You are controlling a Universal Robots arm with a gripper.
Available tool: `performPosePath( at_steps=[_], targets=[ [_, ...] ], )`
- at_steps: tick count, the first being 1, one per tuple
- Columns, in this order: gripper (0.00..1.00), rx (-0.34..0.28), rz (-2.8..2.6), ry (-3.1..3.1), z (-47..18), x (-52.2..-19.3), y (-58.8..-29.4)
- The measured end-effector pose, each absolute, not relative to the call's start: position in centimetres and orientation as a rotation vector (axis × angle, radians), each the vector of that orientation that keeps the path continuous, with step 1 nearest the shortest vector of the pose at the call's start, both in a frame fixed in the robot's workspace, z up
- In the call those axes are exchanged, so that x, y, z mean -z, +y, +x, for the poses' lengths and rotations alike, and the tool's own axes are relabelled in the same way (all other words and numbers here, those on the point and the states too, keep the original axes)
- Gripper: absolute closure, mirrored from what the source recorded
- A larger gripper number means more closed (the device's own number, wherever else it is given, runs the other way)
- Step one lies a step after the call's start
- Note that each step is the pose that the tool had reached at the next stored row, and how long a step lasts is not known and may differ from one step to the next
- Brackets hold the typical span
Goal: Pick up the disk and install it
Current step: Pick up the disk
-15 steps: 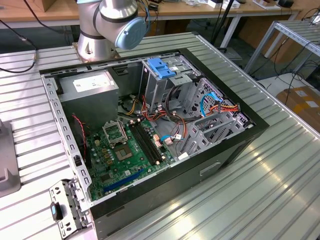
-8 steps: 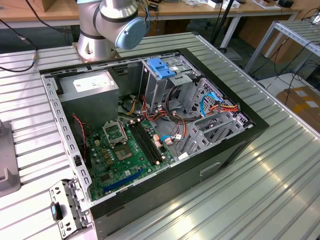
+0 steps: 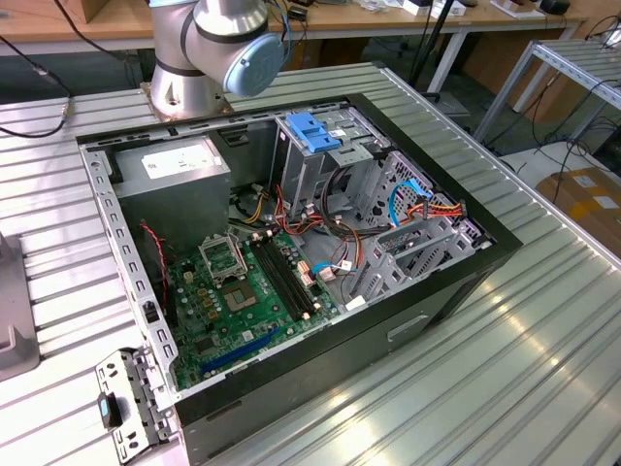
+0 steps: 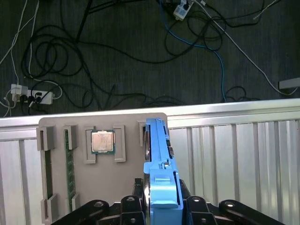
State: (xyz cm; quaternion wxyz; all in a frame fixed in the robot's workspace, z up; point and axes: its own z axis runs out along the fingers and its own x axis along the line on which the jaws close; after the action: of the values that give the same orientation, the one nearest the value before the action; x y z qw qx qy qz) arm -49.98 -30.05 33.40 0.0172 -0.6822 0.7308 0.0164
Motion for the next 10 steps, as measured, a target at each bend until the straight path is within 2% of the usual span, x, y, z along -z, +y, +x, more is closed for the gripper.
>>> performPosePath(
  at_steps=[10],
  targets=[
    [0.63,-0.066,-2.117,2.268,-49.65,-34.06,-30.06]
  ],
)
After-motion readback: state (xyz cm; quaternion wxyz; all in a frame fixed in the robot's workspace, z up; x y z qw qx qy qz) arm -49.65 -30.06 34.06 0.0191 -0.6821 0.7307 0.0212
